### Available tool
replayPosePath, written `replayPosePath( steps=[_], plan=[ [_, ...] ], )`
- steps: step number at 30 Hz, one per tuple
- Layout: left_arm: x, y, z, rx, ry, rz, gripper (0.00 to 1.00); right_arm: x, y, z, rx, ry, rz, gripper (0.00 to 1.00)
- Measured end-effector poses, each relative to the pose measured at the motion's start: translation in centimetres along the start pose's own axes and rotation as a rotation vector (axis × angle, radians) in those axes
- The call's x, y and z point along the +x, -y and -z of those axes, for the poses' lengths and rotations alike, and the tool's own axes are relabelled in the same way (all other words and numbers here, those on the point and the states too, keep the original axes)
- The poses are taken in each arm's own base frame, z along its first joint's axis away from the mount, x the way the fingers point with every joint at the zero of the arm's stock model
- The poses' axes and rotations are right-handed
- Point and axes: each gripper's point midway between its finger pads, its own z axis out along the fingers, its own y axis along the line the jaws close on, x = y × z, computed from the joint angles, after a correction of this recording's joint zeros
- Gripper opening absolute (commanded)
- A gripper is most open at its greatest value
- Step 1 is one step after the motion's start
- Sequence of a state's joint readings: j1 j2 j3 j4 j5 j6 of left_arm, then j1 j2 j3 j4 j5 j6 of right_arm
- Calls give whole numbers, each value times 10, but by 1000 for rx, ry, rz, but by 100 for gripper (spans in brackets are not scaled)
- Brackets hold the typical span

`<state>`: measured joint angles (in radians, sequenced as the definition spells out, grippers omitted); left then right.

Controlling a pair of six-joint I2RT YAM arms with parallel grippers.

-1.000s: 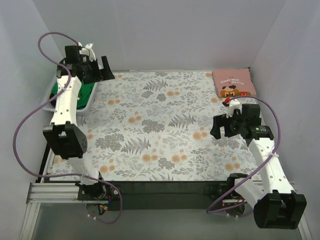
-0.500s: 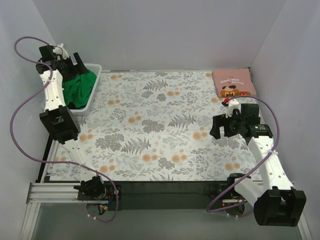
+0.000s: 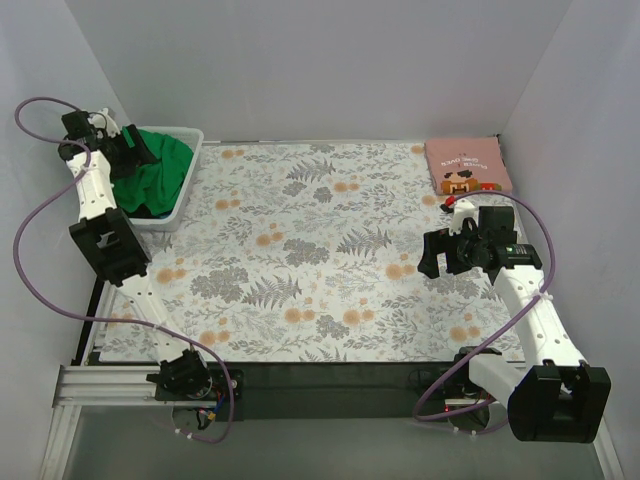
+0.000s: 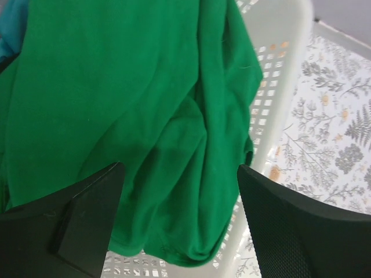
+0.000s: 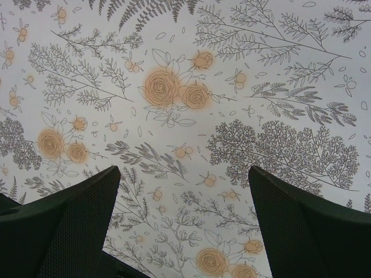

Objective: Fold and stack the t-shirts
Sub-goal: Grab the tshirt from the pile

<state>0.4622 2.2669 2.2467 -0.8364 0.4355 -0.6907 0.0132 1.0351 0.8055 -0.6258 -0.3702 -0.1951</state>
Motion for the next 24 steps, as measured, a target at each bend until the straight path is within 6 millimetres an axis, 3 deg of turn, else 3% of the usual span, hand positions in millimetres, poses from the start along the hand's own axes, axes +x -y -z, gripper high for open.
replayPosePath(
  steps=[7,14,17,18,19,24],
  plan=[
    [22,-17,-24,-34,-55,18,65,1,0,-1,-1,-3,1,98],
    [32,-22,-31,-36,-73,12,44,2,1,-2,-3,-12,-2,98],
    [35,-23,-32,-36,-79,8,21,3,1,-3,-7,-17,-4,98],
    [35,-22,-32,-35,-80,4,6,3,1,-4,-8,-19,-3,98],
    [35,-22,-32,-35,-81,9,0,3,1,-4,-8,-20,-3,98],
    [28,-14,-27,-23,-75,2,0,3,1,-4,-11,-19,1,98]
  ],
)
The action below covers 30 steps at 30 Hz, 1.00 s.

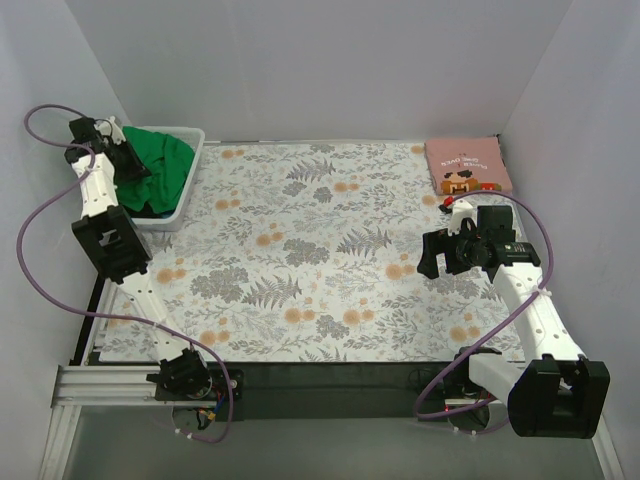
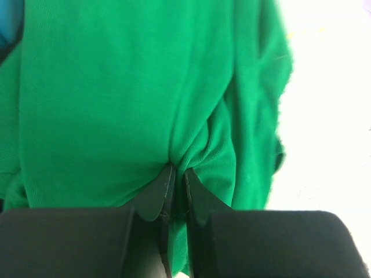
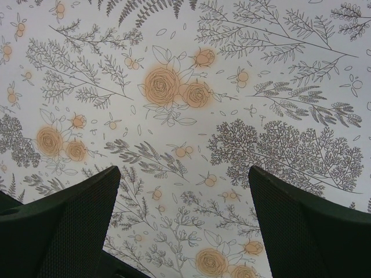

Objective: Fold and stack the t-shirts
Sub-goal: Grab the tshirt from the pile

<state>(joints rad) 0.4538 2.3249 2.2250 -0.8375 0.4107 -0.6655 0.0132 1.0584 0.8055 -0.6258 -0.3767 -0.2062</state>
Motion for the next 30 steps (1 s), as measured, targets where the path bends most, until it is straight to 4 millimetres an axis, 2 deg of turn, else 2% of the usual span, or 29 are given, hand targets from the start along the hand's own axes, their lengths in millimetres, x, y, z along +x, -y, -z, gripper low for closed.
replayPosePath(
  steps=[4,8,16,20,23,27,30],
  plan=[
    [-20,14,16,25,57,-5,0,0,0,0,-1,0,2,98],
    [-52,34,47,40,164,-24,0,0,0,0,-1,0,3,98],
    [-133,91,146,118,478,-95,0,0,0,1,0,3,4,98],
    [-164,112,181,164,604,-123,0,-1,0,1,0,5,5,98],
    [-176,126,194,221,657,-138,0,-1,0,1,0,5,5,98],
    [-179,149,202,316,676,-146,0,-1,0,1,0,5,5,98],
    [-175,184,211,392,679,-166,0,-1,0,1,0,5,5,98]
  ],
)
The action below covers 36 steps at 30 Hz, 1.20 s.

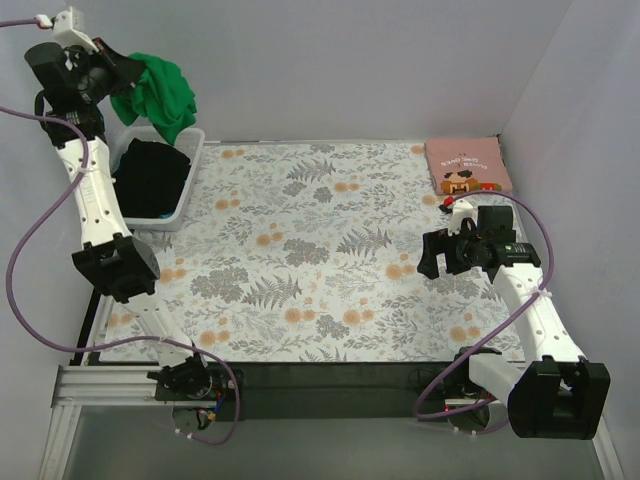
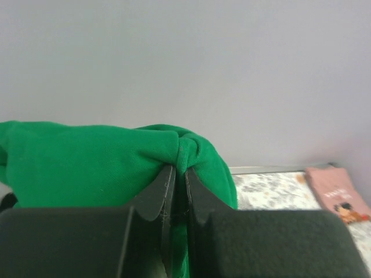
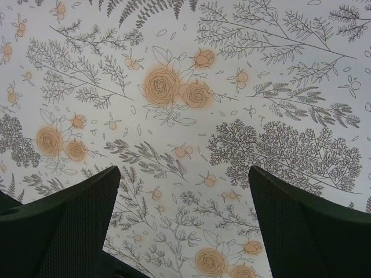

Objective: Fold and stack the t-shirts
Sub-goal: Grab the tshirt from the pile, then move the tshirt to the center of the board

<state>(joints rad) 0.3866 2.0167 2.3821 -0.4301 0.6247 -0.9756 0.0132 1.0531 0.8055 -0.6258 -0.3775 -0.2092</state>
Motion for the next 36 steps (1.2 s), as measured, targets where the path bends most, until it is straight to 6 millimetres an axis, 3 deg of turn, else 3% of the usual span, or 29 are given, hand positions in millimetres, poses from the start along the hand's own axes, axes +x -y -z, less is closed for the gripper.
replayPosePath(
  steps=[4,9,12,14,16,17,18,20,22,24,25,29,32,33,36],
  plan=[
    [-3,85,5,161,-3,-1,0,-1,0,2,2,8,4,98],
    [12,196,52,410,-57,8,0,-4,0,7,19,30,16,98],
    [40,236,80,523,-121,17,0,-6,2,9,36,32,18,98],
    [71,249,94,573,-189,42,0,-9,3,11,43,36,24,98],
    [112,254,100,601,-277,75,0,-15,3,15,44,44,32,98],
    [138,253,102,607,-325,88,14,-18,3,16,45,49,36,98],
    [163,250,104,606,-376,102,34,-20,3,17,44,52,39,98],
    [232,239,110,593,-517,106,76,-25,1,17,30,50,46,98],
    [293,223,121,543,-674,129,92,-27,0,16,10,39,49,98],
    [341,205,134,494,-808,135,93,-28,-3,13,-21,23,52,98],
    [353,196,140,467,-850,135,93,-28,-6,12,-41,16,54,98],
    [352,179,150,436,-858,84,95,-29,-16,7,-124,0,57,95],
    [340,177,159,444,-836,32,83,-28,-27,-2,-180,-29,83,86],
    [339,177,163,447,-833,23,72,-26,-33,-8,-200,-50,102,84],
    [342,167,180,424,-834,57,70,-21,-63,-24,-272,-118,200,80]
  ],
)
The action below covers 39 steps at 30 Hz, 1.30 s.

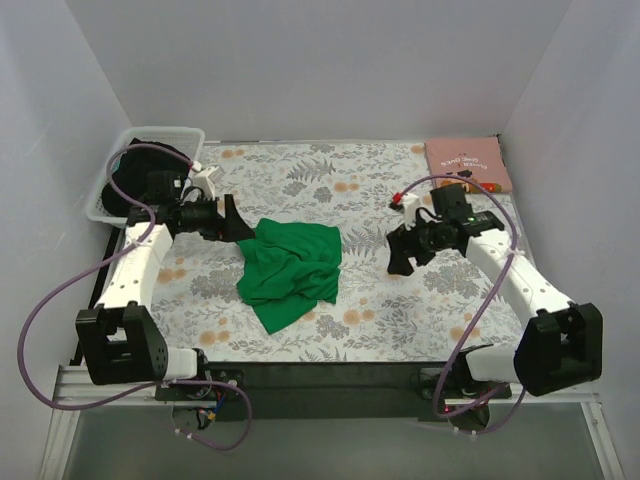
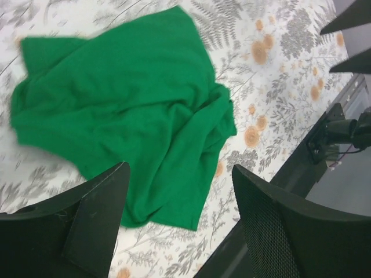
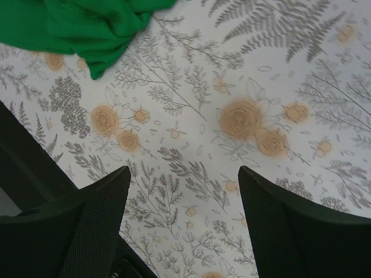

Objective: Fold and stack the t-shirts
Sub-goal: Move the tshirt to the center of the board, then flatten the tshirt out

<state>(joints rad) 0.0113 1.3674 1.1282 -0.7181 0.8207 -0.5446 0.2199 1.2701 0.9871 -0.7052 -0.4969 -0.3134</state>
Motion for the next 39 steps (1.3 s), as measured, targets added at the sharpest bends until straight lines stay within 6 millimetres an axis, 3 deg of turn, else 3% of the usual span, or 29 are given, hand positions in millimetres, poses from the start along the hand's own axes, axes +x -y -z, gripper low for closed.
replayPosePath(
  steps=[3,6,10,12,20,23,28,39],
  plan=[
    [8,-25,23,-35,47,141,70,-7,-30,-23,-45,-69,137,78],
    [9,-54,47,-77,110,269,76,-28,-64,-47,-64,-103,304,75],
    [11,-67,64,-95,149,358,77,-71,-121,-84,-93,-93,512,63],
    [13,-72,73,-104,161,392,77,-85,-149,-104,-110,-82,588,62],
    [-7,-113,137,-179,288,466,78,-78,-247,-189,-190,-171,783,56],
    [-4,-113,143,-179,293,469,78,-82,-274,-212,-216,-161,816,51],
    [0,-109,142,-166,278,473,78,-83,-297,-238,-239,-156,838,48],
    [7,-106,139,-160,267,474,78,-57,-287,-275,-231,-241,810,49]
  ],
)
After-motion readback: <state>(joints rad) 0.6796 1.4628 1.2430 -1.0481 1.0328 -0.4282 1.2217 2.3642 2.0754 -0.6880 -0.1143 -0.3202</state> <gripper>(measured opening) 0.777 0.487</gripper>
